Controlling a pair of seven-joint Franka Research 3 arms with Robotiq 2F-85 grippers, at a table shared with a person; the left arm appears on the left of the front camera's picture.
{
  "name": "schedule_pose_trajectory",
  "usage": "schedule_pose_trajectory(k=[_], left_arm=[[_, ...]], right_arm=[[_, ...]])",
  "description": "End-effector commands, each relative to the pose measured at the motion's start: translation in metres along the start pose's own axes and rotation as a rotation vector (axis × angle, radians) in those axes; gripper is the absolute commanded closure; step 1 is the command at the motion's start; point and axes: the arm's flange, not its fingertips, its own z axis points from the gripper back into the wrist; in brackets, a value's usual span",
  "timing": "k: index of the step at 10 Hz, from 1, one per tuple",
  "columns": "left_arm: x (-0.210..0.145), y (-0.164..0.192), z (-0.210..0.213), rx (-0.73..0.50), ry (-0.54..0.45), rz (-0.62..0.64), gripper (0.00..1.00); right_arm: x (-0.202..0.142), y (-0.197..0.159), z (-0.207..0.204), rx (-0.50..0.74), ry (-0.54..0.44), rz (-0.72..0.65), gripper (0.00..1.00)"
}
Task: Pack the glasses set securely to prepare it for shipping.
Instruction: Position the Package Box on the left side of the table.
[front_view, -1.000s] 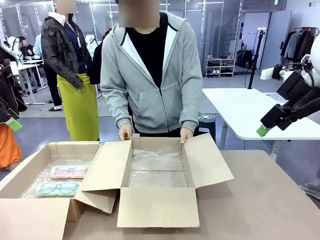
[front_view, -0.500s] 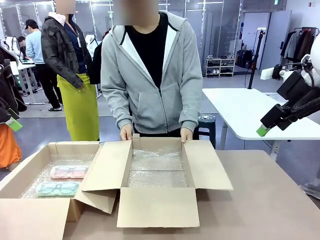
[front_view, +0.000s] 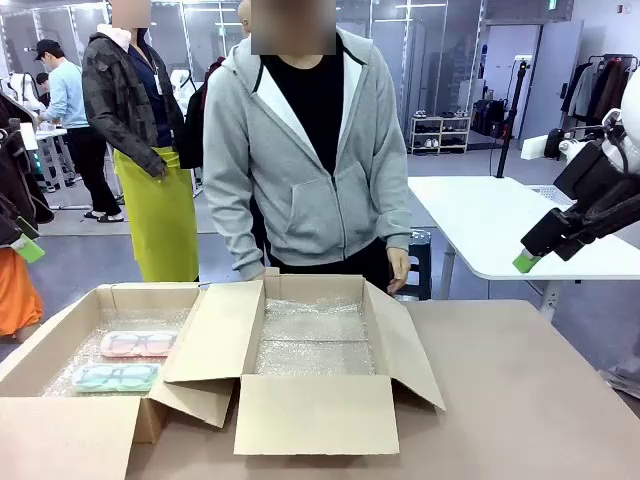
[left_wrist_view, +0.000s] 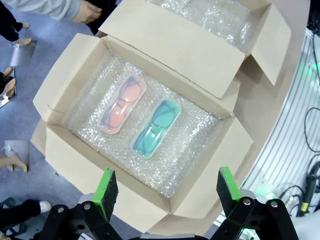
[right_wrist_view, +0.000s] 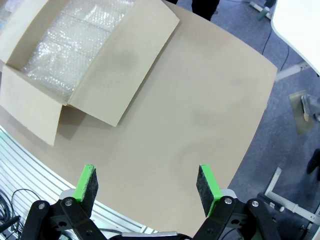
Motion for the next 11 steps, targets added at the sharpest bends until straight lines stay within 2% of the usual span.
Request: schedule_pose_trajectory(k=[1,11], left_arm=[[0.0009,0.0006,0.0017,0.018,0.012,0.006,0.00],[0.0009,0.0006,0.0017,0.018,0.012,0.006,0.00]], right_arm=[[0.0006,0.0015,0.0015,-0.012,0.000,-0.005,0.00],[0.0006,0.0015,0.0015,-0.012,0.000,-0.005,0.00]])
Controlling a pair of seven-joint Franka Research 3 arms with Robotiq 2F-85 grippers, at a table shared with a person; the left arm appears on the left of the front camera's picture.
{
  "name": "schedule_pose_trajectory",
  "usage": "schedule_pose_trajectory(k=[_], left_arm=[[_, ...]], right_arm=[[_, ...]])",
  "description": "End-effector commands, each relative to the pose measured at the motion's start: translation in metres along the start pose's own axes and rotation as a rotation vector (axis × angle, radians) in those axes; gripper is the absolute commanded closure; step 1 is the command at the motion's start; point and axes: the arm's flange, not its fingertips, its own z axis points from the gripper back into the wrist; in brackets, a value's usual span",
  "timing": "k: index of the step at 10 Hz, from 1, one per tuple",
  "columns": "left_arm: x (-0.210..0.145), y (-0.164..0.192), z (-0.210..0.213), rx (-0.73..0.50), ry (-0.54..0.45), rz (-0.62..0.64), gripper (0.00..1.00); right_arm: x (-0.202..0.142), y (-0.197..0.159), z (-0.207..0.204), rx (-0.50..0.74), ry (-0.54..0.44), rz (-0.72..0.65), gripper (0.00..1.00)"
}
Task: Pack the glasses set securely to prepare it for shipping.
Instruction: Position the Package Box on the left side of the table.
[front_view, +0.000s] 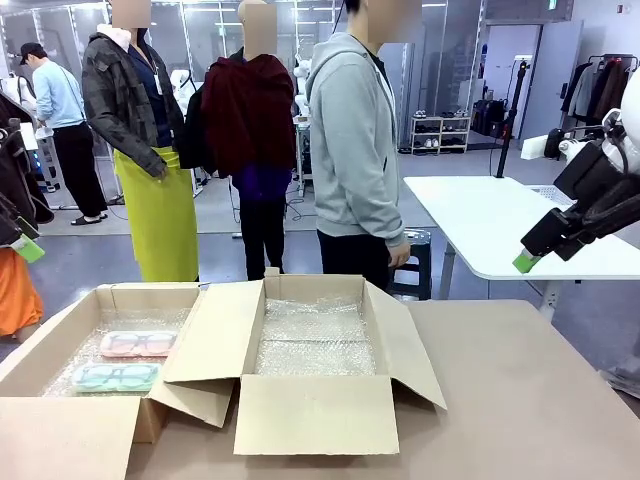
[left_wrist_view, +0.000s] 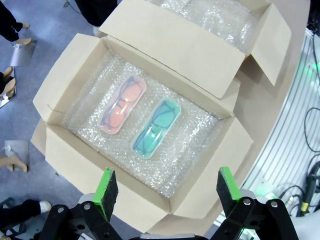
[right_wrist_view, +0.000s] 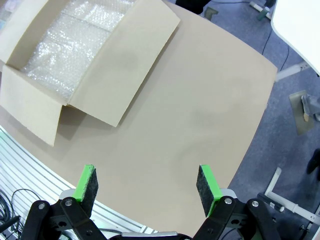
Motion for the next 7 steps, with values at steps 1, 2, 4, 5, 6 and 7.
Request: schedule_pose_trajectory(k=[1,2,4,5,6,7], left_arm=[[0.0008,0.0006,0.0017,0.018,0.012,0.006,0.00],[0.0008,0.0006,0.0017,0.018,0.012,0.006,0.00],[0.0008,0.0006,0.0017,0.018,0.012,0.006,0.00],[0.0008,0.0006,0.0017,0.018,0.012,0.006,0.00],[0.0008,0.0006,0.0017,0.018,0.012,0.006,0.00],[0.0008,0.0006,0.0017,0.018,0.012,0.006,0.00]], right_arm=[[0.0006,0.0015,0.0015,-0.012,0.000,-0.005,0.00],[0.0006,0.0015,0.0015,-0.012,0.000,-0.005,0.00],[0.0006,0.0015,0.0015,-0.012,0.000,-0.005,0.00],[0.0006,0.0015,0.0015,-0.012,0.000,-0.005,0.00],[0.0006,0.0015,0.0015,-0.012,0.000,-0.005,0.00],[0.0006,0.0015,0.0015,-0.012,0.000,-0.005,0.00]])
